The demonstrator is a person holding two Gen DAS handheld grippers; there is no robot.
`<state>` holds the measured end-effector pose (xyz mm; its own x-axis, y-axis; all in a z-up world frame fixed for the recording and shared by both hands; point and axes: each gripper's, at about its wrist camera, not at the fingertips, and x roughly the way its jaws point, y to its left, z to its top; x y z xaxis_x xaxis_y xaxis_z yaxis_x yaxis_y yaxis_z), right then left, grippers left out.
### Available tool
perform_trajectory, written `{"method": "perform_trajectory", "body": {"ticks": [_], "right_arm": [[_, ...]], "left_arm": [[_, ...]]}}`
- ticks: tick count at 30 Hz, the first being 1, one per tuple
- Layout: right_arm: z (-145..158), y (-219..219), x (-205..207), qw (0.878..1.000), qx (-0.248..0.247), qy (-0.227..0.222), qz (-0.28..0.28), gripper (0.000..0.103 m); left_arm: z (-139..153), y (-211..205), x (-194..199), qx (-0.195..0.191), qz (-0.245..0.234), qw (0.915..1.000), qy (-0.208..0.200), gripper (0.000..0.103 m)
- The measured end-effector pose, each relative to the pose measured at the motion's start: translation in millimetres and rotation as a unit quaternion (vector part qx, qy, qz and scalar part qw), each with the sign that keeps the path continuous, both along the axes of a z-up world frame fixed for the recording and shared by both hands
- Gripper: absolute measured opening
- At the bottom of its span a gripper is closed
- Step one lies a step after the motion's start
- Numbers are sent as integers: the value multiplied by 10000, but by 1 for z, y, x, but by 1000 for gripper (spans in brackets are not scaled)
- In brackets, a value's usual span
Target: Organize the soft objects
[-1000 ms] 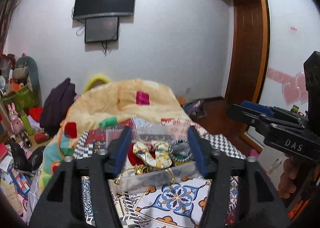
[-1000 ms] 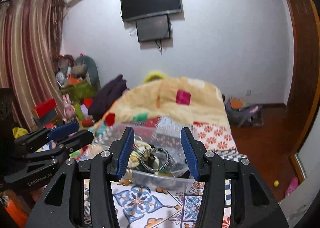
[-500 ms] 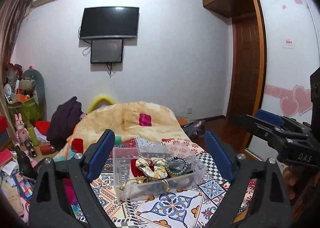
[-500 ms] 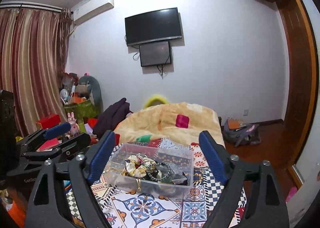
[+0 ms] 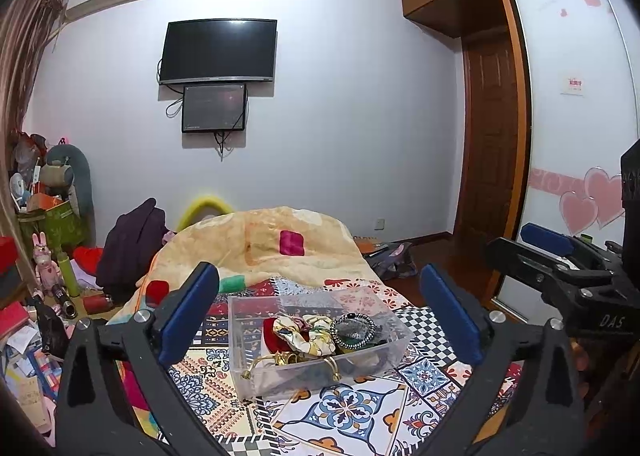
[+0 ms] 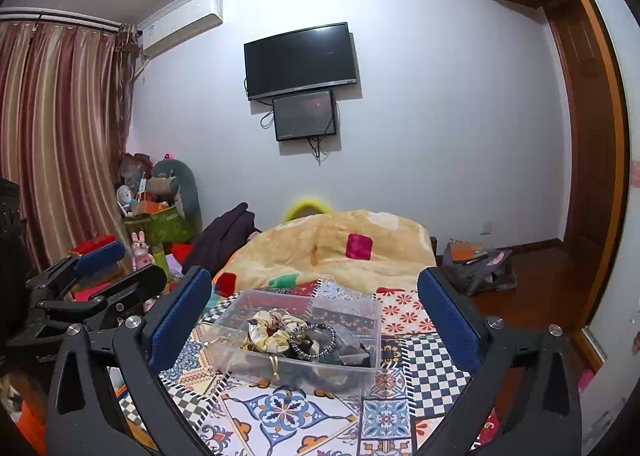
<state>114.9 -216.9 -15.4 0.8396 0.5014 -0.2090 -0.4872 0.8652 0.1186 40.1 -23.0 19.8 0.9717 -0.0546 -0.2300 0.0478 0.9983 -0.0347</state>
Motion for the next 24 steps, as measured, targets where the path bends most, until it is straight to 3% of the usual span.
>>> {"method": "perform_trajectory", "body": {"ticks": [24], "right_arm": [[1,-6,-8,10000,13,-18,5,103]], "left_arm": [[-3,1,1,-42,10,10000,74,102]]}}
